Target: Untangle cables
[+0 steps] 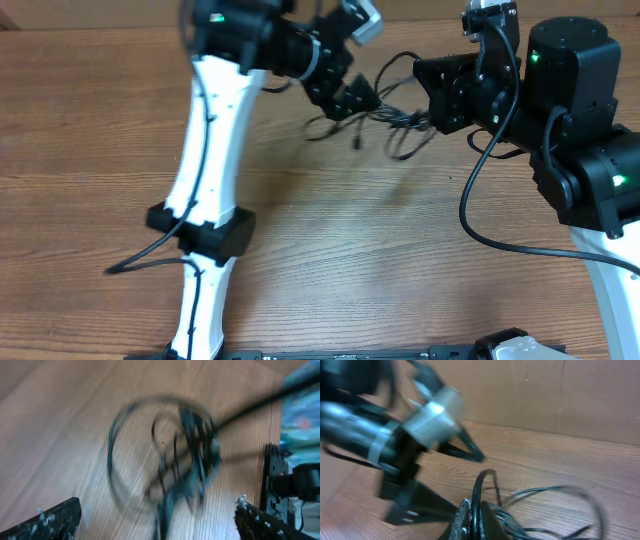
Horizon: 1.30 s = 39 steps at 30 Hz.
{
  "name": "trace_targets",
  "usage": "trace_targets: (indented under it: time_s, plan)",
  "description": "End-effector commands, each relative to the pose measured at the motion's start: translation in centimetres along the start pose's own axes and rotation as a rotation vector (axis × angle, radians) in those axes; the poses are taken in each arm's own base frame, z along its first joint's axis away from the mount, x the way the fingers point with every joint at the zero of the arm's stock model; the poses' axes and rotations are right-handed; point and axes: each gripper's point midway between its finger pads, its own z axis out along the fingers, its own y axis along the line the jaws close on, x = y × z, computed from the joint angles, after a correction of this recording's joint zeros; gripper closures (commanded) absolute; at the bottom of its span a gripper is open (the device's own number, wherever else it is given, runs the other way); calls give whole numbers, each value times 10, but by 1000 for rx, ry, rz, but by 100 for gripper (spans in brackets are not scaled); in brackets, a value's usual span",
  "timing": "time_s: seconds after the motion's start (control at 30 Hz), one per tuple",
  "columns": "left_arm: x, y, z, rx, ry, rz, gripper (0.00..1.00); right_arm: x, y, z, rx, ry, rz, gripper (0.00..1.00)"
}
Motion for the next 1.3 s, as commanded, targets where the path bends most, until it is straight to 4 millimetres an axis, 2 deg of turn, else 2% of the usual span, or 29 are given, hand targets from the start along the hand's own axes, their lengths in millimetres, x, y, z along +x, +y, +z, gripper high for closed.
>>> trace_targets:
  time_s: [0.0, 0.07, 0.1, 0.13, 0.17, 0.27, 0.33, 0.37, 0.4, 0.47, 0.57, 0.63, 0.7, 0.83, 1.0, 1.1, 1.27]
  plan:
    - [2, 5, 21, 25, 14, 48, 5, -13, 4, -11, -3, -48, -24, 96]
    - [1, 7, 23, 27, 11, 49, 12, -13, 4, -11, -3, -48, -29, 96]
    - [0, 7, 23, 27, 6, 52, 23, -13, 4, -11, -2, -48, -37, 96]
    - [-1, 7, 23, 25, 1, 57, 51, -13, 4, -11, 1, -49, -41, 96]
    - [-2, 8, 23, 20, -1, 61, 95, -14, 3, -11, 6, -49, -40, 96]
    - [-3, 14, 22, -7, -4, 50, 96, -13, -3, -11, 41, -50, -38, 96]
    - [-6, 28, 14, -78, -14, -35, 96, -12, -12, -12, 90, -46, -34, 93]
    - [-7, 41, 1, -155, -28, -110, 96, -12, -24, -13, 155, -47, -29, 71]
    - [-10, 53, -25, -248, -66, -203, 96, -13, -42, -14, 233, -52, -18, 0]
    - [-15, 58, -56, -319, -125, -284, 96, -12, -58, -15, 283, -44, 0, 0]
    - [-21, 55, -103, -378, -218, -345, 96, -6, -72, -8, 306, -13, 27, 0]
    - [-23, 48, -136, -420, -278, -370, 96, 4, -73, 8, 271, 39, 42, 0]
    - [-24, 41, -159, -444, -326, -405, 96, 15, -71, 26, 221, 94, 58, 0]
    - [-20, 39, -189, -533, -391, -533, 96, 30, -75, 58, 183, 159, 208, 0]
    - [3, 60, -226, -769, -504, -857, 96, 37, -73, 87, 130, 185, 451, 0]
    - [21, 71, -244, -891, -592, -1070, 96, 34, -61, 93, 54, 191, 526, 0]
    - [35, 77, -254, -947, -709, -1300, 96, 27, -28, 98, -77, 192, 495, 0]
